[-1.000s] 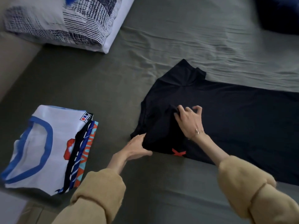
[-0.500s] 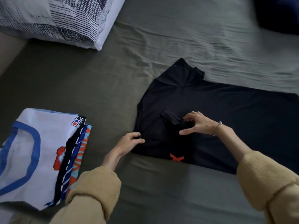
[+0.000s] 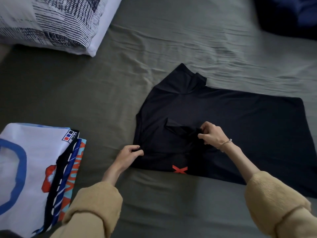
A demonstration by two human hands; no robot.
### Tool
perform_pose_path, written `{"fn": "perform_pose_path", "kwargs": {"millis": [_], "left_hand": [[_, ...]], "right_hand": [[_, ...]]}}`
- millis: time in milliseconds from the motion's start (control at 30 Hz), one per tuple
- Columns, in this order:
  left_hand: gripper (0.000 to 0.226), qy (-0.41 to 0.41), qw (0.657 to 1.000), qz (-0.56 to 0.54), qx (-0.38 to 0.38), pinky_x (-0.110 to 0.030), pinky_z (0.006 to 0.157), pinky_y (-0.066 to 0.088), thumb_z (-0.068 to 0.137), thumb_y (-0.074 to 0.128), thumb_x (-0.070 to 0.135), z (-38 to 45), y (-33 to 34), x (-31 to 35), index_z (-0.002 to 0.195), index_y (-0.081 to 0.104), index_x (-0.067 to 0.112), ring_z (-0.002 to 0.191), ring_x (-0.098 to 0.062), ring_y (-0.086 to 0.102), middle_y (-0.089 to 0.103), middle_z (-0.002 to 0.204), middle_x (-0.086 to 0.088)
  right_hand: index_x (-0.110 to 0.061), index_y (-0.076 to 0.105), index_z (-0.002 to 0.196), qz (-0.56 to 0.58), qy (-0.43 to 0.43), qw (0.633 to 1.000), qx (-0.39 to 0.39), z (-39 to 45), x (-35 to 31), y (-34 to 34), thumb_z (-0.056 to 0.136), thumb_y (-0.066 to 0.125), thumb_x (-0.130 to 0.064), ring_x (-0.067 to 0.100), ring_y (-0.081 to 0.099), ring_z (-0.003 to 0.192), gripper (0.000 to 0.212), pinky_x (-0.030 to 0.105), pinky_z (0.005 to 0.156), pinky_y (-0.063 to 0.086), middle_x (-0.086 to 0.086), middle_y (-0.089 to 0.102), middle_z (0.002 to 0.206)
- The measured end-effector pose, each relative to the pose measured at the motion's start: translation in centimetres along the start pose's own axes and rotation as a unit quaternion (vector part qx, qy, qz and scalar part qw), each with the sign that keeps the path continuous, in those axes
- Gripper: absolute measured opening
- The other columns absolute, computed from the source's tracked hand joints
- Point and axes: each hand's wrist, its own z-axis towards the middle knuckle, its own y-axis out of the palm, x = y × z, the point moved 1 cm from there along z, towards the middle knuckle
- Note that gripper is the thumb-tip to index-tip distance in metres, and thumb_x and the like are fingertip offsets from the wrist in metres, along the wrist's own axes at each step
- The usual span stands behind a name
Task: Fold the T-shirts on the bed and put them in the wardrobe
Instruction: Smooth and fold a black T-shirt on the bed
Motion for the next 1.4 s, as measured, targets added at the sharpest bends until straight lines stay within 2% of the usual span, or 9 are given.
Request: {"fn": "perform_pose_path", "kwargs": {"millis": [200, 333, 467, 600, 667, 800, 1000, 1100, 1400], "left_hand": [[0.076, 0.006, 1.0, -0.007, -0.006, -0.023, 0.101, 0.035, 0.049, 0.065, 0.041, 0.0, -0.2, -0.1, 0.114, 0.067, 0.001, 0.119, -0.015, 0.053, 0.061, 0.126, -0.006], [0.095, 0.018, 1.0, -0.016, 0.002, -0.02, 0.096, 0.034, 0.035, 0.063, 0.051, -0.3, -0.1, 0.1, 0.118, 0.064, 0.004, 0.115, -0.012, 0.052, 0.06, 0.118, -0.001], [0.087, 0.023, 1.0, -0.014, -0.005, -0.02, 0.097, 0.032, 0.042, 0.066, 0.045, -0.2, -0.1, 0.0, 0.119, 0.063, 0.004, 0.119, -0.013, 0.05, 0.058, 0.125, -0.001], [0.092, 0.034, 0.999, -0.027, -0.004, -0.019, 0.095, 0.031, 0.041, 0.065, 0.046, -0.2, 0.0, -0.2, 0.122, 0.061, 0.002, 0.116, -0.01, 0.049, 0.058, 0.128, -0.006], [0.08, 0.036, 0.999, -0.031, -0.002, -0.019, 0.096, 0.031, 0.052, 0.064, 0.037, -0.1, 0.2, -0.3, 0.124, 0.06, 0.002, 0.119, -0.012, 0.049, 0.057, 0.13, -0.007], [0.072, 0.041, 0.999, -0.03, 0.005, -0.022, 0.099, 0.033, 0.056, 0.062, 0.035, 0.1, 0.2, -0.5, 0.121, 0.062, 0.005, 0.125, -0.016, 0.048, 0.056, 0.132, -0.007], [0.059, 0.044, 0.998, -0.035, 0.006, -0.02, 0.094, 0.031, 0.057, 0.062, 0.034, 0.0, 0.3, -0.4, 0.11, 0.068, 0.007, 0.117, -0.011, 0.048, 0.058, 0.125, -0.004], [0.025, 0.041, 0.999, -0.025, 0.001, -0.019, 0.09, 0.029, 0.075, 0.07, 0.022, 0.3, 0.3, -0.6, 0.097, 0.071, 0.011, 0.111, -0.007, 0.047, 0.057, 0.114, 0.004], [0.024, 0.031, 0.999, -0.014, 0.035, -0.022, 0.095, 0.03, 0.082, 0.065, 0.016, 0.3, 0.3, -0.9, 0.103, 0.073, 0.009, 0.117, -0.011, 0.048, 0.06, 0.123, 0.001]], "right_hand": [[-0.031, 0.043, 0.123, -0.155, -0.156, 0.975, 0.014, 0.4, -3.0, 1.3, 0.067, 0.075, -0.052, 0.012, 0.04, 0.113, 0.067, 0.037, 0.093, 0.038, -0.007, 0.044, 0.12], [-0.02, 0.045, 0.122, -0.261, -0.208, 0.942, 0.046, 1.4, -4.8, 2.1, 0.087, 0.057, -0.028, 0.021, 0.05, 0.113, 0.038, 0.034, 0.091, 0.034, 0.0, 0.055, 0.116], [-0.016, 0.047, 0.119, -0.12, -0.139, 0.974, 0.13, 1.8, -5.0, 1.6, 0.099, 0.037, -0.023, 0.027, 0.056, 0.102, 0.024, 0.036, 0.078, 0.039, 0.005, 0.06, 0.113], [-0.023, 0.035, 0.134, -0.197, -0.152, 0.968, 0.029, 1.1, -5.3, 1.9, 0.081, 0.056, -0.062, 0.019, 0.049, 0.12, 0.069, 0.039, 0.091, 0.041, -0.002, 0.051, 0.13], [-0.02, 0.026, 0.14, -0.252, -0.163, 0.953, 0.033, 1.2, -5.3, 2.4, 0.079, 0.064, -0.054, 0.022, 0.049, 0.121, 0.08, 0.039, 0.089, 0.043, 0.002, 0.049, 0.134], [-0.012, 0.048, 0.117, -0.218, -0.097, 0.965, 0.109, 2.6, -4.6, 1.8, 0.095, 0.046, -0.042, 0.024, 0.056, 0.105, 0.037, 0.032, 0.07, 0.038, 0.005, 0.059, 0.116], [-0.006, 0.057, 0.117, -0.25, -0.129, 0.96, -0.006, 2.2, -3.2, 1.1, 0.089, 0.056, -0.046, 0.027, 0.052, 0.114, 0.049, 0.038, 0.093, 0.04, 0.009, 0.06, 0.113], [-0.004, 0.053, 0.11, -0.223, -0.214, 0.95, 0.041, 1.1, -3.5, 1.5, 0.094, 0.052, -0.033, 0.031, 0.06, 0.089, 0.033, 0.028, 0.076, 0.037, 0.012, 0.064, 0.088], [-0.016, 0.068, 0.099, -0.294, -0.525, 0.781, 0.17, -3.6, -2.3, 4.4, 0.091, 0.054, -0.022, 0.016, 0.058, 0.065, 0.018, 0.027, 0.057, 0.047, -0.001, 0.058, 0.077]]}}
